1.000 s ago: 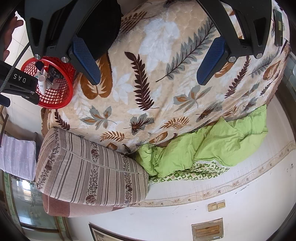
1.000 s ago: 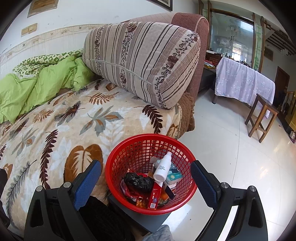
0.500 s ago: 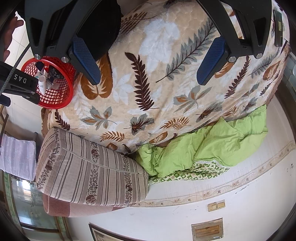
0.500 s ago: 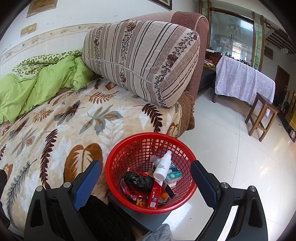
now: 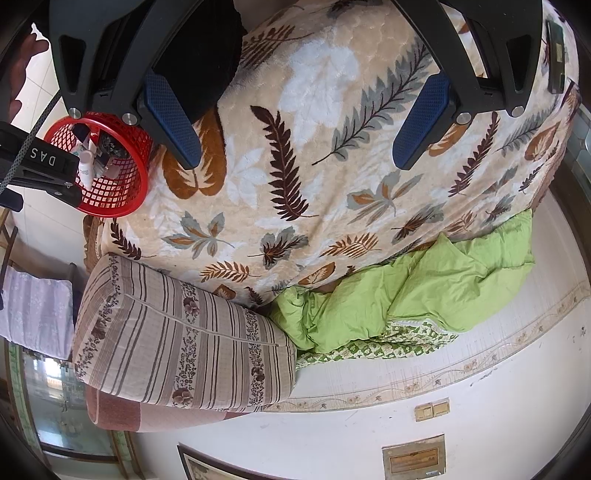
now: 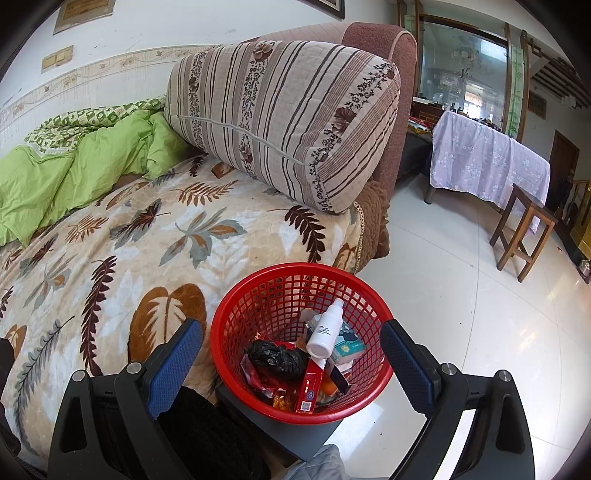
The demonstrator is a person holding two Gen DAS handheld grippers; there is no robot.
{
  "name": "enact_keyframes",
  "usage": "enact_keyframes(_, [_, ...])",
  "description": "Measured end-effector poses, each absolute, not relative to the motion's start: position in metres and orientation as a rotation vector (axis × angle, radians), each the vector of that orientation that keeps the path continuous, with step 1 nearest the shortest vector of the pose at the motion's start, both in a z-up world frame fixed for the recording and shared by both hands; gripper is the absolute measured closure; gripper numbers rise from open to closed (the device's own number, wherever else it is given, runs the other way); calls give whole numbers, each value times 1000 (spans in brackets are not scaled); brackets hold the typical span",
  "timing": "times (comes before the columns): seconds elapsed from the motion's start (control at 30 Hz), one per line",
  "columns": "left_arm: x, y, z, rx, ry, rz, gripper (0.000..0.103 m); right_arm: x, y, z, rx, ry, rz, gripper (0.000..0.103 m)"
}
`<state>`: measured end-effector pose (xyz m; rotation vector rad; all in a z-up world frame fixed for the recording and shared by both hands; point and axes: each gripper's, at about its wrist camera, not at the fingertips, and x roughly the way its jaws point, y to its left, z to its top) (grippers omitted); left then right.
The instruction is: Collect trash
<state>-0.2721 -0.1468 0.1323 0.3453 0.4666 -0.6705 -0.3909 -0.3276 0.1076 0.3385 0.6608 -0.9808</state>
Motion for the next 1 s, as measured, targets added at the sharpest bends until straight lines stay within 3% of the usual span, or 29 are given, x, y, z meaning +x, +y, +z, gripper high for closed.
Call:
enact_keyframes(0.6, [-272, -145, 130, 342, 479, -672, 0, -383, -322, 104, 324, 672, -952, 5])
enact_keyframes(1.0, [-188, -74, 118, 168, 655, -479, 0, -276, -300, 118, 270, 707, -638, 5])
